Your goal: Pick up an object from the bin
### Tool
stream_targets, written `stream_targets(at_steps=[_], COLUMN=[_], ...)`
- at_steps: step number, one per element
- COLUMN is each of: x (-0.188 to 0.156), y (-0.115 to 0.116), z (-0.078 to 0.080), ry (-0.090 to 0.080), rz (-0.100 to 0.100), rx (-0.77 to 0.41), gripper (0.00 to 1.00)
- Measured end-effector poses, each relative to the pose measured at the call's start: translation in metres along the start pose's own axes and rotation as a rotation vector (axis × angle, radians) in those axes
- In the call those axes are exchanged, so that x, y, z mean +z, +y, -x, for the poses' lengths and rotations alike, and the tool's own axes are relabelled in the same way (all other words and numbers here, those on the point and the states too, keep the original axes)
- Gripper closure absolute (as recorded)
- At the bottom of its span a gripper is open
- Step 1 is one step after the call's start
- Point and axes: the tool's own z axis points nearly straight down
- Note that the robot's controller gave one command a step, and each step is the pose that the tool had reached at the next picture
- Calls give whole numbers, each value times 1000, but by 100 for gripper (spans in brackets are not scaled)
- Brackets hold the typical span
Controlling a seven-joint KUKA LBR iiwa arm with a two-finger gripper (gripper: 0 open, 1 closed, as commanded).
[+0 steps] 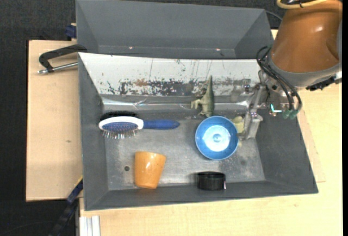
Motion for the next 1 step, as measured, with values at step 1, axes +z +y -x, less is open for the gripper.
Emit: stream_targets(at_steps=[1], x=[72], y=[36], z=[-9], ry=[2], rz=[2], rx=[17], gripper=[0])
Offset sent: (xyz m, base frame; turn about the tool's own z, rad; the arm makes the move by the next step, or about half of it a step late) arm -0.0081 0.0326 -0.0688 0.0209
